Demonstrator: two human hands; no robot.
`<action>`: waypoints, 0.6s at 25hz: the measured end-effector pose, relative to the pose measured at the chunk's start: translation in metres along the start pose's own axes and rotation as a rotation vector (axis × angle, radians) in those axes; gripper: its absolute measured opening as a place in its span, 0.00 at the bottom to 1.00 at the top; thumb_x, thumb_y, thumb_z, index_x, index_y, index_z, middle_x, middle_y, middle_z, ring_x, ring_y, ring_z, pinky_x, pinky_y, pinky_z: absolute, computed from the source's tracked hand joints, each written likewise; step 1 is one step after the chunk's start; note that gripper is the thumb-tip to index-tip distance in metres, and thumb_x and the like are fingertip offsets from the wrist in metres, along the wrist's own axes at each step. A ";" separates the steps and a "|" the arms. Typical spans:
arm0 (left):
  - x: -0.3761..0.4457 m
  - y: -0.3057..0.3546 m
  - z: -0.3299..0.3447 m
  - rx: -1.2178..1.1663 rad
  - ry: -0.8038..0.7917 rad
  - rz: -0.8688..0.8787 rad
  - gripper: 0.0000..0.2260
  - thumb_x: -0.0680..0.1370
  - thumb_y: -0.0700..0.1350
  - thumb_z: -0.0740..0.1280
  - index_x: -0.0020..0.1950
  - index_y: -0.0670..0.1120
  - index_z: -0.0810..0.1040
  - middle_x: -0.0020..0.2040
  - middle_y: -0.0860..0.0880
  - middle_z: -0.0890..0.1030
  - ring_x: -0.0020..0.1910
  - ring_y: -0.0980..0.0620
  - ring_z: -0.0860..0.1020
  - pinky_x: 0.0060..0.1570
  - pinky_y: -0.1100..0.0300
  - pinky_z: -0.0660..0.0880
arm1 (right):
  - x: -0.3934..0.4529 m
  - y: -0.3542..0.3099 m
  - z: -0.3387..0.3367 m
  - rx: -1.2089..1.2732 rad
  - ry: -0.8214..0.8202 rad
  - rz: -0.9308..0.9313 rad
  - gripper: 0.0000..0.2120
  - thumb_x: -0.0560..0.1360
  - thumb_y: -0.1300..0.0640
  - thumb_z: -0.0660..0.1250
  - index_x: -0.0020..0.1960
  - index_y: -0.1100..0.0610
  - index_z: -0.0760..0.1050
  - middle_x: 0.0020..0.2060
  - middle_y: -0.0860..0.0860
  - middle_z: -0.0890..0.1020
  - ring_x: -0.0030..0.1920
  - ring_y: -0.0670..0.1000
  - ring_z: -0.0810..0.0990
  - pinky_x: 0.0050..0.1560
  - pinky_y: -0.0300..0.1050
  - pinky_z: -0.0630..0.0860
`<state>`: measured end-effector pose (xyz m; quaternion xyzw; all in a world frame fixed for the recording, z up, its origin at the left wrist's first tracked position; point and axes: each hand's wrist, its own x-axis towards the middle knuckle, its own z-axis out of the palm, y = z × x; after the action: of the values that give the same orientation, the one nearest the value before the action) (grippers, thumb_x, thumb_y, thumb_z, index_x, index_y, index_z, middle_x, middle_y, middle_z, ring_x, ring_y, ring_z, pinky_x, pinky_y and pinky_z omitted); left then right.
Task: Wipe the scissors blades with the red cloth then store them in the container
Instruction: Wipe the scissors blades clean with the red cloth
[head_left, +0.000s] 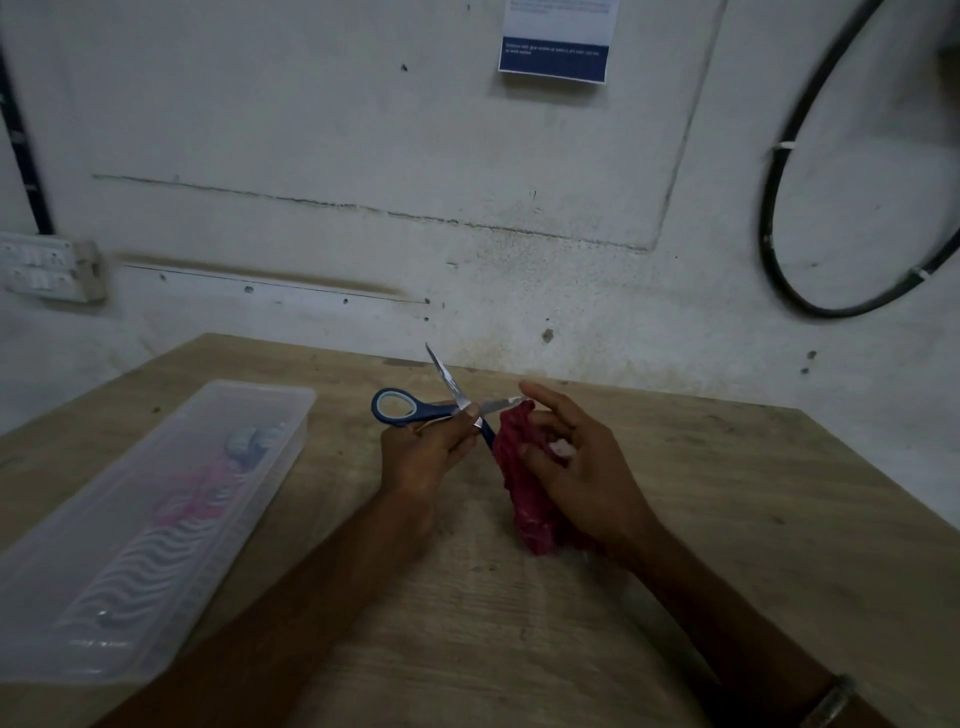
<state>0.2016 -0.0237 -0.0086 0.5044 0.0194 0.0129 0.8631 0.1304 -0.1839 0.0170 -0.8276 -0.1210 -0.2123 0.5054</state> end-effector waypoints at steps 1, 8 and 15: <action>0.000 0.000 -0.001 0.001 -0.009 0.005 0.13 0.73 0.38 0.78 0.56 0.38 0.84 0.50 0.44 0.88 0.50 0.48 0.87 0.53 0.56 0.83 | -0.001 0.000 0.003 -0.195 0.022 -0.092 0.28 0.79 0.60 0.68 0.76 0.42 0.67 0.56 0.46 0.84 0.57 0.45 0.82 0.57 0.51 0.82; -0.002 -0.002 0.004 0.035 -0.095 -0.002 0.11 0.77 0.41 0.74 0.58 0.40 0.83 0.53 0.43 0.88 0.53 0.47 0.86 0.57 0.51 0.83 | -0.004 -0.012 0.016 -0.876 -0.201 -0.144 0.46 0.79 0.55 0.67 0.81 0.41 0.35 0.58 0.53 0.76 0.45 0.47 0.71 0.45 0.45 0.72; -0.005 0.001 0.004 -0.104 -0.177 -0.067 0.08 0.81 0.40 0.68 0.59 0.40 0.82 0.55 0.41 0.86 0.55 0.44 0.86 0.47 0.52 0.84 | -0.012 0.000 0.027 -0.945 -0.272 -0.195 0.43 0.80 0.53 0.58 0.81 0.46 0.30 0.81 0.52 0.56 0.73 0.59 0.63 0.66 0.64 0.71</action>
<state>0.1973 -0.0271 -0.0052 0.4572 -0.0406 -0.0594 0.8865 0.1257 -0.1595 0.0007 -0.9711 -0.1530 -0.1804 0.0328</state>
